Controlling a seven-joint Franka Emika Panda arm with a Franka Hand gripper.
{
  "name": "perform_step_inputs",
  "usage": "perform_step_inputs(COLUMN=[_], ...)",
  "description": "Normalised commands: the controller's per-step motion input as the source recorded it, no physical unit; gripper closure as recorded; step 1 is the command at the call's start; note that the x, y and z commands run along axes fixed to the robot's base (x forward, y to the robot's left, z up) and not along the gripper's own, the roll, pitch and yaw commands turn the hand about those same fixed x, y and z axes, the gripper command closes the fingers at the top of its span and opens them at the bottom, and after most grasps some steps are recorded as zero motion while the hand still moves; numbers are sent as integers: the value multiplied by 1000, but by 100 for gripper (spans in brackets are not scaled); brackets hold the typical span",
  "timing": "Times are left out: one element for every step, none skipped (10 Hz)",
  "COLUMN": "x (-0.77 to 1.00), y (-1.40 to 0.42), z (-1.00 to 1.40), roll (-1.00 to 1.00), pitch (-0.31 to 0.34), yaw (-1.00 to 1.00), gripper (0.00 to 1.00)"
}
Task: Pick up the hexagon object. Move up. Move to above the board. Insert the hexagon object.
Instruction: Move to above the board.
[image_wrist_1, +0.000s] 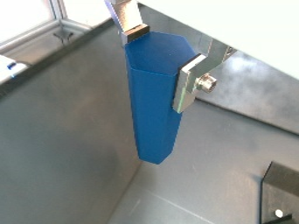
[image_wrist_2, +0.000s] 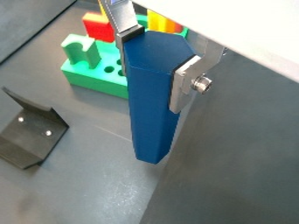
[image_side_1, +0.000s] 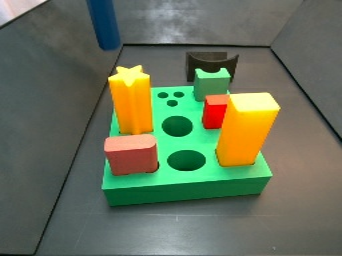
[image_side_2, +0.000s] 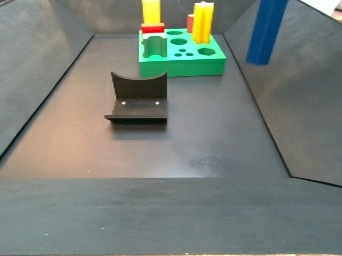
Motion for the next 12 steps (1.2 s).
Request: perform_step_inputs(x=[-220,-201,-181,-170,-175,-172,-174,-178,-175,-174,-167,918], y=[-113,-108,-100,-94,-81,-61,-43,-24,-18,-14,-10,-1000], z=[1000,1000,1000,1000,947,798,653,465,328,191,66,12], roll=[92,50,11,-22,-36,-46,-55,-65,-73,-81,-86,-430], pitch=[41,50,65,89,99,95,87,75,69,70,67,277], yaw=[-42,-24,-8,-3,-1,1,1,1,-2,-6,-10,1000], gripper=[100,100,100,100,100,100,100,100,100,100,100,100])
